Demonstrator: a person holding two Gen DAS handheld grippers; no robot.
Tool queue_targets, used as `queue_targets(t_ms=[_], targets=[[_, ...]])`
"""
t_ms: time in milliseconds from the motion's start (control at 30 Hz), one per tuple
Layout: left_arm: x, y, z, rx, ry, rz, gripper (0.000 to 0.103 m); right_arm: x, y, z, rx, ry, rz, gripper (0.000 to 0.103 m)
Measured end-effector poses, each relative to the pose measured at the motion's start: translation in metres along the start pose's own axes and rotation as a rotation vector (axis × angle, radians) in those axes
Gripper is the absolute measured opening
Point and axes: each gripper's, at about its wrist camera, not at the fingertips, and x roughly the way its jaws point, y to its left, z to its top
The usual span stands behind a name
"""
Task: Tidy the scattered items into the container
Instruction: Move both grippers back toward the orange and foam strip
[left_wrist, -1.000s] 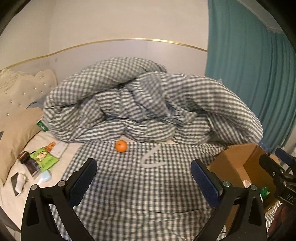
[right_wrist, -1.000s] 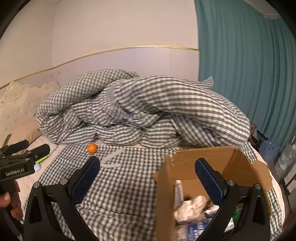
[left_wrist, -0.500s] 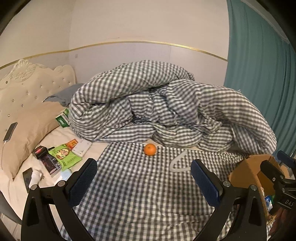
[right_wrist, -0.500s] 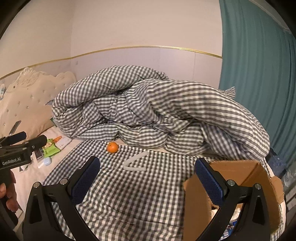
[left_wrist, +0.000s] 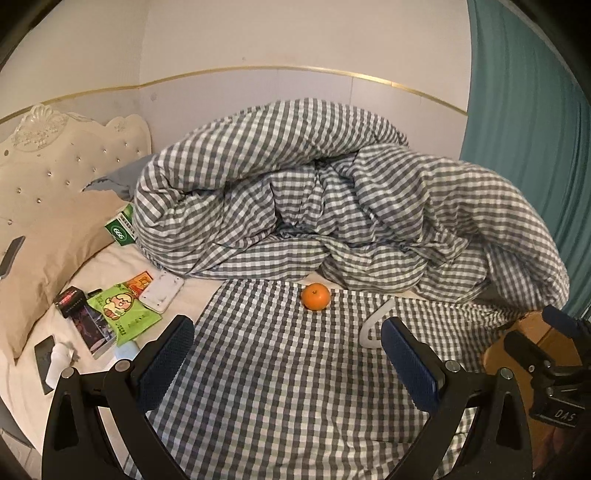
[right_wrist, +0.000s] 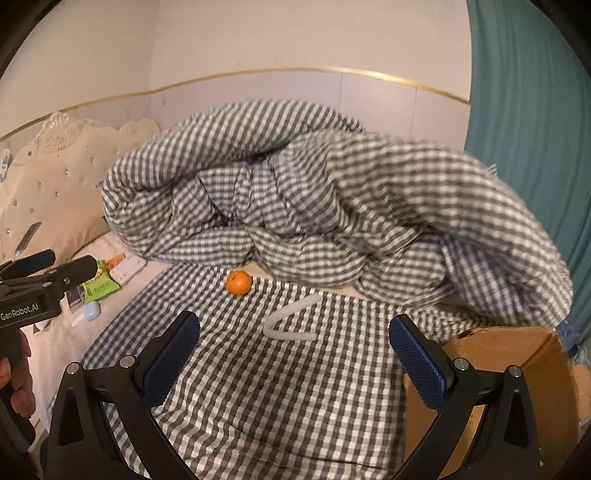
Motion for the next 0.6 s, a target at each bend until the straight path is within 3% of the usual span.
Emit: queue_targets(t_ms=[200,600], targets=[[0.038,0.001,0.002,0.000,0.015,-0.002,0.103,0.043,0.001,0.000,0.009,0.041,0.008,0.103],[0.168,-0.010,0.000,0.035,0.149,-0.009,0.103,0.149,0.008,-0.012,0.011,0.141,0.037,0.103]])
